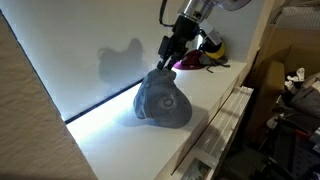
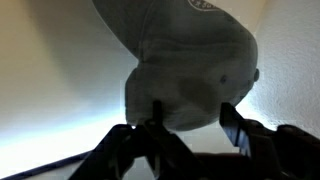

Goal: Pick up the cap from the blue container and put it by the window.

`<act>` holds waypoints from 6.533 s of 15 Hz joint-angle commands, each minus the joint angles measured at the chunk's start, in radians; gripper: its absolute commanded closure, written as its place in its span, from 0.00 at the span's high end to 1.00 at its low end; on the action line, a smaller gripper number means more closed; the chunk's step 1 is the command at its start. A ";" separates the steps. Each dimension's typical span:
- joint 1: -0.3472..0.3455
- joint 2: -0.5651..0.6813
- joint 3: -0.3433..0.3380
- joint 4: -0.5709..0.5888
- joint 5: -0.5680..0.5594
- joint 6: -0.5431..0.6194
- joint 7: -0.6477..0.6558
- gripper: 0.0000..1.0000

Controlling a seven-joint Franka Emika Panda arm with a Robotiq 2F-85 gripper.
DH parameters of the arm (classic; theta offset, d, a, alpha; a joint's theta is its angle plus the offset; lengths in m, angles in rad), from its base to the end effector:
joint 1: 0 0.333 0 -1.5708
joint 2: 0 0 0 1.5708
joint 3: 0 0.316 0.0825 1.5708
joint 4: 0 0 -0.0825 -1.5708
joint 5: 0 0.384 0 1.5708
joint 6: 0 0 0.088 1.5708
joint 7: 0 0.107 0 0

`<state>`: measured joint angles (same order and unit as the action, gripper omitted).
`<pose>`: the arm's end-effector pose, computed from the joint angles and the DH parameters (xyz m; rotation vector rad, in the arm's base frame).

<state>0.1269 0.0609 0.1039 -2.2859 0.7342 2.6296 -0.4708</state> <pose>0.5328 0.1083 0.3507 -2.6924 -0.1373 -0.4361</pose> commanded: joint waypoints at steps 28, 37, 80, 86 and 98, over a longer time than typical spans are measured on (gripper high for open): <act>-0.040 -0.007 -0.009 0.004 -0.303 0.117 0.243 1.00; -0.052 0.058 0.004 0.006 -0.285 0.106 0.272 1.00; -0.132 -0.001 -0.080 -0.002 0.360 -0.243 -0.394 1.00; -0.139 0.052 -0.084 0.016 0.341 -0.277 -0.359 1.00; -0.150 0.177 -0.085 0.095 0.341 -0.278 -0.311 1.00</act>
<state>-0.0167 0.2388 0.0135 -2.1914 1.0787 2.3519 -0.7849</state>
